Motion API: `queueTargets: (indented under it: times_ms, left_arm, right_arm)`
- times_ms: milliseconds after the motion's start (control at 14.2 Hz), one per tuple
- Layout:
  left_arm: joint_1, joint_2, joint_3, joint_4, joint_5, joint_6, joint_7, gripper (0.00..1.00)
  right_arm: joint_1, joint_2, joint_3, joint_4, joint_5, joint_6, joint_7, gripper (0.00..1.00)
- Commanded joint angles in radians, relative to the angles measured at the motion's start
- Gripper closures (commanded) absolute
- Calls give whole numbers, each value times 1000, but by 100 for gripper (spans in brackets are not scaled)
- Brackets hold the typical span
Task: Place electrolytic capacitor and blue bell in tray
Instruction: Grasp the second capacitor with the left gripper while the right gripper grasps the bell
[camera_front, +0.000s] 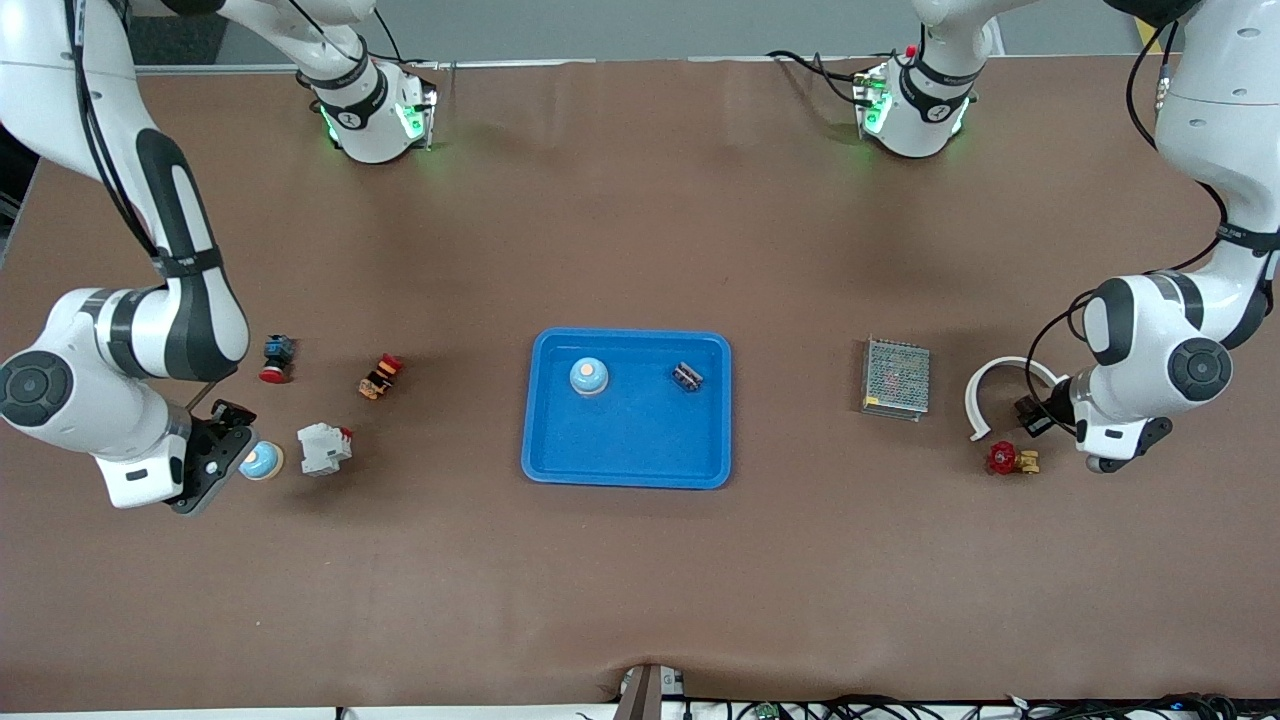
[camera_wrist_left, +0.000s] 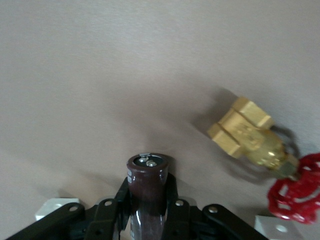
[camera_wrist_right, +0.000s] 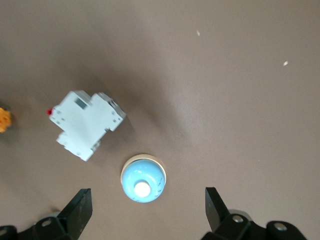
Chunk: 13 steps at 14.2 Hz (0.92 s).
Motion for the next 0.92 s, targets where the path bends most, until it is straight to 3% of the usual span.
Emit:
queueTargets:
  times_ms: [0, 211, 563, 845]
  left_arm:
    - [1, -17, -29, 5, 16, -3, 3, 100]
    - [0, -55, -70, 23, 11, -28, -12, 100]
    - [-3, -63, -161, 195, 16, -264, -61, 100]
    - [-83, -63, -196, 278, 19, -345, -161, 100]
  right_arm:
    - [-22, 18, 23, 5, -11, 14, -24, 0]
    - [-38, 55, 24, 5, -8, 67, -78, 0]
    - [-57, 84, 27, -8, -8, 80, -129, 0]
    - [-82, 86, 42, -63, -6, 108, -144, 0]
